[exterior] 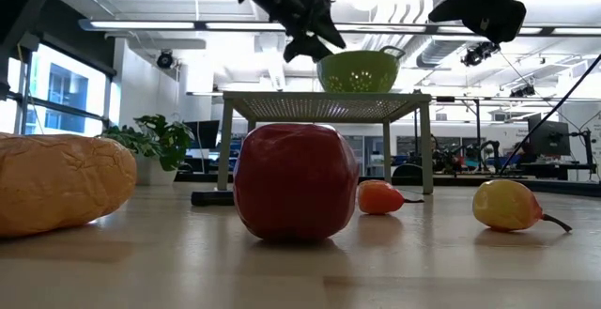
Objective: Pick & Place Fruit
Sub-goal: Put the orange peach into the green strainer bowl on the shelf
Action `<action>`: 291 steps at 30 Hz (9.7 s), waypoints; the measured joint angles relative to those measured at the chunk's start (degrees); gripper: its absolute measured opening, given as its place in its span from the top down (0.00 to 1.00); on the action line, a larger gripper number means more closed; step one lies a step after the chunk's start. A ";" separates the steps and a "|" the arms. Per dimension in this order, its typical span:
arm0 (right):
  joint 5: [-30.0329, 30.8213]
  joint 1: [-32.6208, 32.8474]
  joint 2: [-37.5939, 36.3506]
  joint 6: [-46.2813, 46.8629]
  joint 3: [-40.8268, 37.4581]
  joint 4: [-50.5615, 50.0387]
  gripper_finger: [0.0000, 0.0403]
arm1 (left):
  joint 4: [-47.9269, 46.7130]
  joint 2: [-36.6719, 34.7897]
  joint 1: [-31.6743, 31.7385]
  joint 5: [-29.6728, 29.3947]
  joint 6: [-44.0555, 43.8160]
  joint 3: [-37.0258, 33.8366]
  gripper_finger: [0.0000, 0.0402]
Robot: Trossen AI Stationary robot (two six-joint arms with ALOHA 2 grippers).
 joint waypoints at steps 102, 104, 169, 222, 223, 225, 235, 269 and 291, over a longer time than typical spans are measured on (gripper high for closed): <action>-6.24 -0.01 11.93 -5.89 -0.02 14.16 0.64 | 21.97 -40.33 -42.91 -27.20 -18.49 -64.23 0.54; -6.49 -0.01 13.34 -6.15 -0.02 15.26 0.64 | 23.72 -40.33 -42.91 -27.13 -18.85 -65.58 0.54; -1.34 -0.01 41.93 -17.55 -0.02 31.46 0.52 | 37.82 -40.30 -47.98 -32.60 -16.71 -69.59 0.54; -7.48 -0.93 43.83 -13.46 -0.02 40.59 0.76 | 28.29 -40.28 -47.98 -32.68 -21.43 -69.55 0.54; -7.44 -0.93 43.36 -13.44 -0.02 40.72 0.76 | 28.31 -40.28 -47.98 -32.67 -21.43 -69.55 0.54; -6.63 -0.93 41.97 -13.61 -0.02 40.60 0.76 | 28.26 -40.28 -47.98 -31.97 -21.43 -69.55 0.54; -3.74 -3.61 34.33 -17.40 0.00 40.55 0.76 | 26.98 -40.28 -47.98 -31.48 -21.43 -69.57 0.54; -5.44 -17.37 5.33 -26.09 0.00 36.73 0.76 | 27.06 -40.28 -47.98 -31.59 -21.41 -69.57 0.54; -4.27 -37.70 -0.98 -22.72 0.00 26.08 0.76 | 27.09 -40.28 -47.98 -31.61 -21.41 -69.57 0.54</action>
